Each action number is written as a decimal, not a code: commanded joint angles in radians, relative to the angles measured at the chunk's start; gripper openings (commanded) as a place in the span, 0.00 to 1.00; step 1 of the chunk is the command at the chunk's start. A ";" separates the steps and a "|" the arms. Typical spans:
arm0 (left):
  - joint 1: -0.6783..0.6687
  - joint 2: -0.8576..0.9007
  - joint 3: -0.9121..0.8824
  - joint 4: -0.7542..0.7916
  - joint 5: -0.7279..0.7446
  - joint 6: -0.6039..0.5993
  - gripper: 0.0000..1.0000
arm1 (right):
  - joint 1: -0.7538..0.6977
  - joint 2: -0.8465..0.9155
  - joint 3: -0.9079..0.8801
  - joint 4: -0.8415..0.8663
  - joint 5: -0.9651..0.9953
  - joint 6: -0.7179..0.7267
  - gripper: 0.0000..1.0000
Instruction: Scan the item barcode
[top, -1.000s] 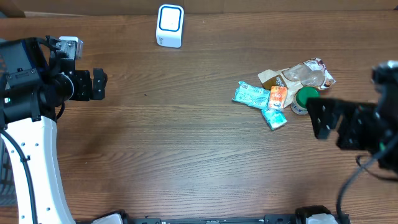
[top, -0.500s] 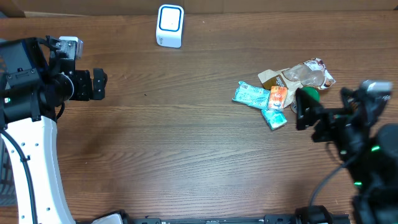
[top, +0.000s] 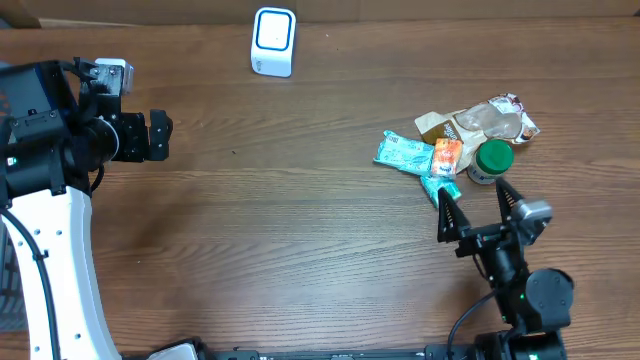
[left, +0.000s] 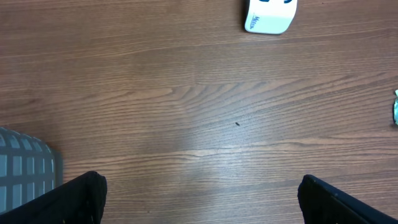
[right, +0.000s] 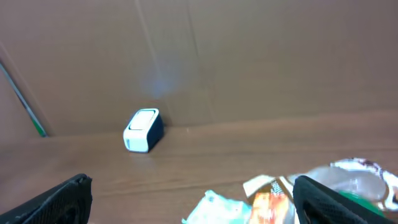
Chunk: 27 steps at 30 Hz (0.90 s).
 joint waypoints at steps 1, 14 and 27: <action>0.007 0.002 0.005 0.003 -0.002 0.023 1.00 | 0.006 -0.079 -0.065 0.021 0.002 0.002 1.00; 0.007 0.002 0.005 0.003 -0.002 0.023 1.00 | 0.006 -0.233 -0.166 -0.091 0.030 -0.006 1.00; 0.007 0.002 0.005 0.003 -0.002 0.023 1.00 | 0.005 -0.233 -0.166 -0.089 0.025 -0.005 1.00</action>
